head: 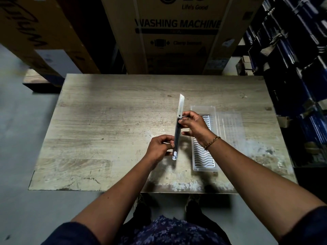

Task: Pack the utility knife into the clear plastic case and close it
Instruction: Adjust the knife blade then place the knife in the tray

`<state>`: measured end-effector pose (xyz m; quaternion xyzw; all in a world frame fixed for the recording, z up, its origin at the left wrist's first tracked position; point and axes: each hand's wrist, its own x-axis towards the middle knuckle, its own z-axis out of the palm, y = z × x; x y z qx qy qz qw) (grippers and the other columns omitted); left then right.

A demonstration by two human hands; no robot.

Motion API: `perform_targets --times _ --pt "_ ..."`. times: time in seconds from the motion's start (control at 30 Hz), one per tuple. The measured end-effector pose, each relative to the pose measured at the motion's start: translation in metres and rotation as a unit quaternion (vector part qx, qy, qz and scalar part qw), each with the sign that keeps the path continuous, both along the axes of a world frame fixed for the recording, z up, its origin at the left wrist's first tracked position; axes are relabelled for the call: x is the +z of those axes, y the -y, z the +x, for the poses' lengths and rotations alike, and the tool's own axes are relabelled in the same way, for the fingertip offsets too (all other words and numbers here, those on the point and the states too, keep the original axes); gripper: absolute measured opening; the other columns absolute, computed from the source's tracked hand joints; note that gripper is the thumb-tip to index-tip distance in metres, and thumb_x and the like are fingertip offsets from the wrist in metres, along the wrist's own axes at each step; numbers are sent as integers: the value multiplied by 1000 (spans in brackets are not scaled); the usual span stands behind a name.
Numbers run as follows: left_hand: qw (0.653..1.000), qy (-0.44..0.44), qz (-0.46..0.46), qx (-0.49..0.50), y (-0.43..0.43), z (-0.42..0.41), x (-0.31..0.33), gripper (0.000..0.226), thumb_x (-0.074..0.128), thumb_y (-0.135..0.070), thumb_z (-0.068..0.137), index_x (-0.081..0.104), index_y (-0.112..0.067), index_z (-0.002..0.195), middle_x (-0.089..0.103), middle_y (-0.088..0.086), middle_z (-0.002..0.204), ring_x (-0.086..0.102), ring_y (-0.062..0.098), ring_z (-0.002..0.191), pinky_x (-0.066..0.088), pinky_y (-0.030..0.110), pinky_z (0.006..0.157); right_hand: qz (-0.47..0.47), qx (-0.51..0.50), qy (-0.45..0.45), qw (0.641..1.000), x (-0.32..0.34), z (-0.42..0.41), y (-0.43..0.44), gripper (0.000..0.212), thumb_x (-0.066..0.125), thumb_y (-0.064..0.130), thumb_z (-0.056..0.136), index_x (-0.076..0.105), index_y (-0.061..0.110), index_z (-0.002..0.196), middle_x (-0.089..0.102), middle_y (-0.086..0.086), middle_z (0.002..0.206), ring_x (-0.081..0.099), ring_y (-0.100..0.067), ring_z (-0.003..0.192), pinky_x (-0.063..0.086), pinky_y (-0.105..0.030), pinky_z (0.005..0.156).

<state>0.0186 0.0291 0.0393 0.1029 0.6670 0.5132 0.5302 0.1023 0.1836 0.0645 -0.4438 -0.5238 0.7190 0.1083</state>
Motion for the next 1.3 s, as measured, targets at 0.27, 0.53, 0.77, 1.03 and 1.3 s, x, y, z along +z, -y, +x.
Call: perform_targets --times 0.27,0.53,0.77,1.03,1.3 --pt "1000 -3 -5 -3 -3 -3 0 25 63 8 88 76 -6 102 68 7 89 67 19 78 60 29 63 -1 10 1 1000 -1 2 -2 23 66 5 85 62 23 98 69 1 88 69 -14 78 54 -33 62" --pt "1000 -3 -2 -1 -6 -4 4 23 62 8 89 75 -9 99 68 4 87 67 11 72 57 25 61 -6 8 -3 1000 0 3 2 27 65 3 86 61 18 108 68 -2 90 69 -13 76 53 -32 62" --pt "1000 1 -4 4 -8 -4 6 23 62 7 89 74 -12 93 67 2 83 68 9 70 57 24 59 -8 7 -9 1000 0 3 6 28 65 2 86 62 22 104 67 -1 86 68 -15 77 52 -32 62" --pt "1000 17 1 20 -10 -6 6 22 64 6 89 74 -13 91 68 3 84 69 10 73 59 27 61 -14 13 -9 1000 -1 4 13 33 65 1 87 62 16 116 66 2 86 68 -15 80 52 -31 63" --pt "998 39 -7 37 -9 -10 1 26 66 4 87 72 0 112 73 10 98 71 19 92 63 31 70 -27 13 -9 999 -1 5 24 36 63 -5 86 62 14 117 63 4 83 67 -13 74 53 -26 55"
